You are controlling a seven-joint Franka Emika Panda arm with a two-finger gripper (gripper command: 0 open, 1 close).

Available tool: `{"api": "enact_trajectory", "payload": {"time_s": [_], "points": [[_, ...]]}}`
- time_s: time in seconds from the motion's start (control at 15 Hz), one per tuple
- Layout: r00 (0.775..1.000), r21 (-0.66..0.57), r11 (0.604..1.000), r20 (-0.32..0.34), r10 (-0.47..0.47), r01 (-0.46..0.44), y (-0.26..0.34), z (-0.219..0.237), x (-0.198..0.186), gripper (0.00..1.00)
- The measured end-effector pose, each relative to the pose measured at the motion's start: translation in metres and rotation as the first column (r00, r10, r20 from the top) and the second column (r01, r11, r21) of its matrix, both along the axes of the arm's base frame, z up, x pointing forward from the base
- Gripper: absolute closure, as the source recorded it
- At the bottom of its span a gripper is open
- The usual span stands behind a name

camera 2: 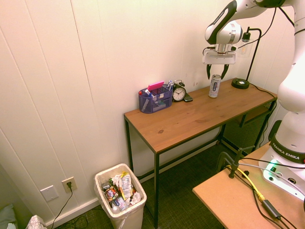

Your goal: Throw the can in the trash bin

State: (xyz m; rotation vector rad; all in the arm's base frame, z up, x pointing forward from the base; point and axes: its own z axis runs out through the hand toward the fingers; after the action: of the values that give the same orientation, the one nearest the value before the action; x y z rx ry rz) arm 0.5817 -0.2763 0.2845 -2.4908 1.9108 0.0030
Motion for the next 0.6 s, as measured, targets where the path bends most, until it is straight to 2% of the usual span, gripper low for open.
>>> {"api": "enact_trajectory", "payload": {"time_s": [0.27, 0.6], "points": [[1.0, -0.01, 1.0, -0.007, -0.004, 0.004, -0.0063, -0.0112, 0.0042, 1.0], [1.0, -0.017, 1.0, 0.01, 0.001, -0.001, -0.0064, -0.0038, 0.0053, 1.0]]}}
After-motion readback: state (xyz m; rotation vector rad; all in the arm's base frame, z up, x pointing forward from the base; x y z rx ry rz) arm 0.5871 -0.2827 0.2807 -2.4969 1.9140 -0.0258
